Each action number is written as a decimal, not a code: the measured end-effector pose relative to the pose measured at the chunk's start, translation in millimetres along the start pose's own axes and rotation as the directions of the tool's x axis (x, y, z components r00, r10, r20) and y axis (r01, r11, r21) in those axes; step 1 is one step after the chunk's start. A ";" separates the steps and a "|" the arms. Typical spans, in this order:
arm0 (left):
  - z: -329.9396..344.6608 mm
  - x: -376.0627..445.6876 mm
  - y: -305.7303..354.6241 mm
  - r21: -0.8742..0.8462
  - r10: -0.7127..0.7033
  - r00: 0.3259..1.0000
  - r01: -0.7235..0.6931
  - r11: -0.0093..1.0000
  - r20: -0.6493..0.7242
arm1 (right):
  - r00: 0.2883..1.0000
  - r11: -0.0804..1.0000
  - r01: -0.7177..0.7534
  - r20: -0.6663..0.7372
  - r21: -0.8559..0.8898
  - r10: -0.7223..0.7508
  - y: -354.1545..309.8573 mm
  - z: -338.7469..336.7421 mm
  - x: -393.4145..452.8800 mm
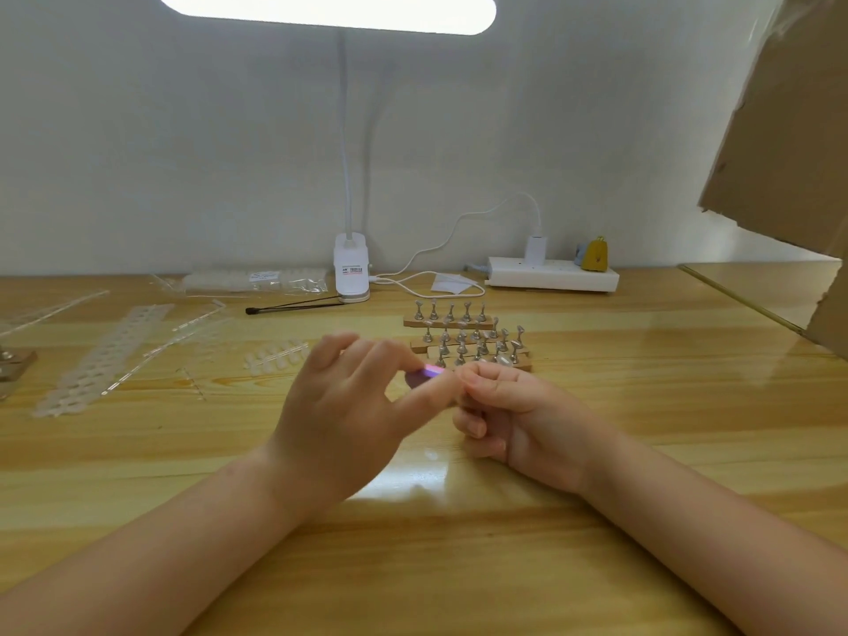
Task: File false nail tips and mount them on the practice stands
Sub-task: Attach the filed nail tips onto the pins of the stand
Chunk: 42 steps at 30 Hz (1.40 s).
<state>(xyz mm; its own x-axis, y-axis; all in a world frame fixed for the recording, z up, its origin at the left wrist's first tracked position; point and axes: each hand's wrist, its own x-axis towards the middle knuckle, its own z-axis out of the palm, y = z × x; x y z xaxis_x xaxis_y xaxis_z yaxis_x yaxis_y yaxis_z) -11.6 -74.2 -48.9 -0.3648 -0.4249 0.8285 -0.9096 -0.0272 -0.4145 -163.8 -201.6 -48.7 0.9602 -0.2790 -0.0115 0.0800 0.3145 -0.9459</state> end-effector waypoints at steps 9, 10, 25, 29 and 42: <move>1.1 0.5 8.9 -0.075 -0.033 0.999 0.032 0.997 -0.016 | 1.000 1.000 0.002 0.030 -0.012 -0.002 0.5 1.8 -0.6; 1.2 -0.4 5.7 -0.062 -0.076 0.997 0.076 0.995 0.006 | 1.000 1.000 -0.002 0.029 -0.002 0.002 -0.3 0.7 -0.8; -6.5 2.9 5.6 -0.109 -0.046 0.996 0.038 0.993 -0.071 | 0.998 1.000 -0.003 0.055 0.013 0.002 1.0 1.6 -0.6; -3.7 2.7 15.7 -0.052 -0.013 0.999 0.011 0.999 -0.045 | 0.999 1.000 -0.001 0.040 0.024 0.000 0.7 2.4 -1.1; -13.3 3.4 17.1 -0.077 -0.259 0.877 0.314 0.946 0.404 | 0.974 0.981 0.120 -0.212 0.155 -0.086 -4.5 -0.9 0.0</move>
<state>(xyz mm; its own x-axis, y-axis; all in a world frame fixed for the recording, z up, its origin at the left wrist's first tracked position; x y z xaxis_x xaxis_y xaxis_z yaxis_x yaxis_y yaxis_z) -31.0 -64.0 -48.2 -0.0047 -0.7313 0.6820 -0.9906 -0.0897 -0.1029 -164.4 -203.8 -44.8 0.8713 -0.4907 0.0012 0.2352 0.4155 -0.8787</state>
